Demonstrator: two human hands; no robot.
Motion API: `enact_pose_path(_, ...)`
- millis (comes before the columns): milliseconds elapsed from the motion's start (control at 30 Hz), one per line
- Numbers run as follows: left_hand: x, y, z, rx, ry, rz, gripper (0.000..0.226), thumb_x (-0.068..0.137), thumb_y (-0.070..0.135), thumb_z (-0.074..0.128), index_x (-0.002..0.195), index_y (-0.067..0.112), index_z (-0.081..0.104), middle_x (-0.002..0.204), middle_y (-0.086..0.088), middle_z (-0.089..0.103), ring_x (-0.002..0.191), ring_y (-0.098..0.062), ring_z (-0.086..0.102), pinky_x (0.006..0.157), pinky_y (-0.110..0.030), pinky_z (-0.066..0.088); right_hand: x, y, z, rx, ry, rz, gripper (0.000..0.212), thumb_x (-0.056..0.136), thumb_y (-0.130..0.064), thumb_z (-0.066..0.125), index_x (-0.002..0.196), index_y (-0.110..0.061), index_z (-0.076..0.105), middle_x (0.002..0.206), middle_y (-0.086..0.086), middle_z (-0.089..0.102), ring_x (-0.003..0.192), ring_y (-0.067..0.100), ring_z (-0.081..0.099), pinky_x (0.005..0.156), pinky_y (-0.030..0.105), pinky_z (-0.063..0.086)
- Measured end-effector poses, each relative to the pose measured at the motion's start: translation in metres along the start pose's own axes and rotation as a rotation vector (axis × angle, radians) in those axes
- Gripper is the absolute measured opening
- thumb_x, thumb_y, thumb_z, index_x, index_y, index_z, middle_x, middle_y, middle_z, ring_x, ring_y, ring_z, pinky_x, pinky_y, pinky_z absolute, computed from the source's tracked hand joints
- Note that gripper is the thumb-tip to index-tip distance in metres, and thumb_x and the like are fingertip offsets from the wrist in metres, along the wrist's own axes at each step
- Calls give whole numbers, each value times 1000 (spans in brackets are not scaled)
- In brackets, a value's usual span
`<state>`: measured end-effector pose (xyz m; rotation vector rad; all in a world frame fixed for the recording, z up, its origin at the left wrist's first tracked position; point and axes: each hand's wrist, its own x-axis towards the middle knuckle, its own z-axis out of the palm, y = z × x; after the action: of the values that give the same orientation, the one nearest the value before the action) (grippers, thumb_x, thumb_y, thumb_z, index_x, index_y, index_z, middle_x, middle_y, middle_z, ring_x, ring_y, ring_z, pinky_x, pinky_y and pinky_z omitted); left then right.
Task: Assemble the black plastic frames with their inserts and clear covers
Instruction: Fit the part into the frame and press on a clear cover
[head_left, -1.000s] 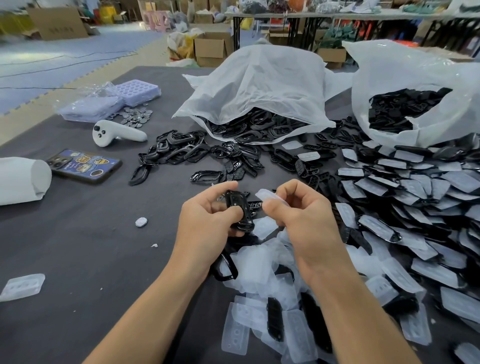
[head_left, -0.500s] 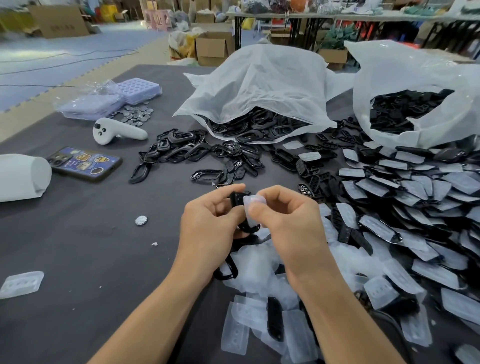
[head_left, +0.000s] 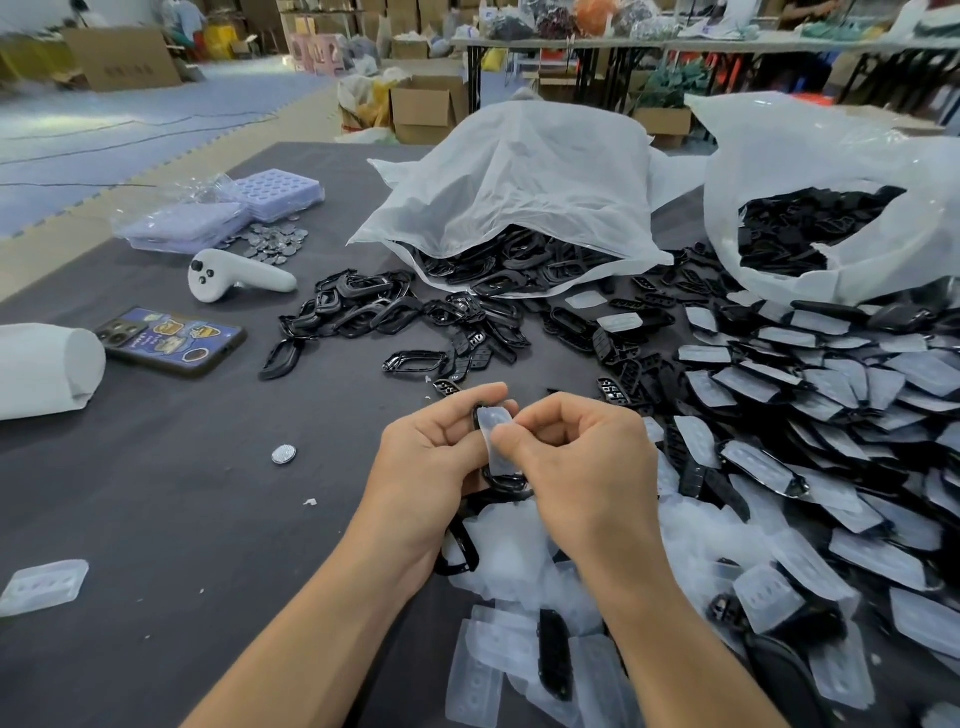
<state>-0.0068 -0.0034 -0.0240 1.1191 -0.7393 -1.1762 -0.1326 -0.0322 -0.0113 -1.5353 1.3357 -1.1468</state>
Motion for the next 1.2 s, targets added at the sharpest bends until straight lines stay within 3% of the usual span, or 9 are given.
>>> enact_pose_path(233, 0, 0, -2, -132, -74, -56, 43, 72, 10, 77, 115, 13, 77, 113, -10, 79, 95, -20, 77, 73, -23, 61, 7, 4, -2, 92, -94, 71, 13, 64, -36, 85, 72, -28, 77, 61, -3, 71, 54, 11, 61, 58, 39, 57)
enact_pose_path(400, 1, 1, -2, -158, -85, -76, 43, 75, 6, 73, 118, 12, 75, 115, -10, 79, 98, -18, 78, 75, -23, 61, 9, 4, -5, 97, -120, 83, 10, 64, -33, 84, 72, -28, 79, 64, 2, 73, 59, 21, 65, 67, 48, 59)
enact_pose_path(500, 2, 1, -3, -202, -119, -102, 35, 92, -4, 61, 121, 10, 74, 121, -11, 77, 104, -22, 77, 78, -24, 61, 8, 5, -6, 66, -95, 56, 9, 71, -29, 86, 72, -31, 78, 62, -3, 72, 57, 14, 65, 59, 37, 58)
enact_pose_path(567, 2, 1, -5, -230, -143, -108, 42, 98, -13, 45, 124, 6, 72, 125, -14, 75, 110, -28, 75, 81, -29, 62, 8, 5, -6, 14, -69, 32, 12, 73, -28, 87, 72, -34, 76, 59, -10, 71, 51, 3, 61, 53, 20, 49)
enact_pose_path(633, 1, -1, -5, -224, -146, -94, 47, 98, -16, 40, 123, 7, 73, 126, -15, 74, 113, -30, 74, 85, -31, 62, 8, 5, -6, -25, -52, 34, 13, 73, -28, 88, 69, -30, 76, 59, -12, 70, 51, 2, 61, 50, 14, 45)
enact_pose_path(733, 0, -2, -4, -213, -149, -84, 49, 99, -14, 41, 118, 11, 78, 127, -13, 74, 117, -28, 71, 91, -35, 62, 6, 5, -5, -73, -21, 32, 18, 73, -32, 88, 66, -26, 73, 59, -14, 69, 53, 3, 62, 50, 14, 44)
enact_pose_path(900, -2, 3, -1, -245, -166, -63, 36, 88, -1, 59, 112, 16, 81, 128, -12, 73, 111, -24, 71, 85, -26, 60, 4, 3, -2, -98, 52, 49, 27, 70, -38, 88, 66, -23, 66, 60, -12, 66, 51, 4, 58, 49, 17, 42)
enact_pose_path(1033, -1, 1, -1, -193, -133, -35, 39, 87, -8, 59, 106, 18, 82, 120, -15, 71, 112, -34, 55, 86, -28, 61, 2, 4, -1, -117, 58, 67, 28, 73, -39, 86, 67, -23, 64, 62, -17, 66, 56, 4, 60, 52, 17, 42)
enact_pose_path(1200, -2, 5, 0, -227, -151, -16, 43, 94, -11, 53, 102, 19, 83, 124, -10, 76, 114, -22, 73, 82, -23, 60, 0, 3, -1, -161, 49, 26, 28, 76, -48, 82, 71, -27, 64, 70, -23, 67, 65, 2, 63, 56, 19, 45)
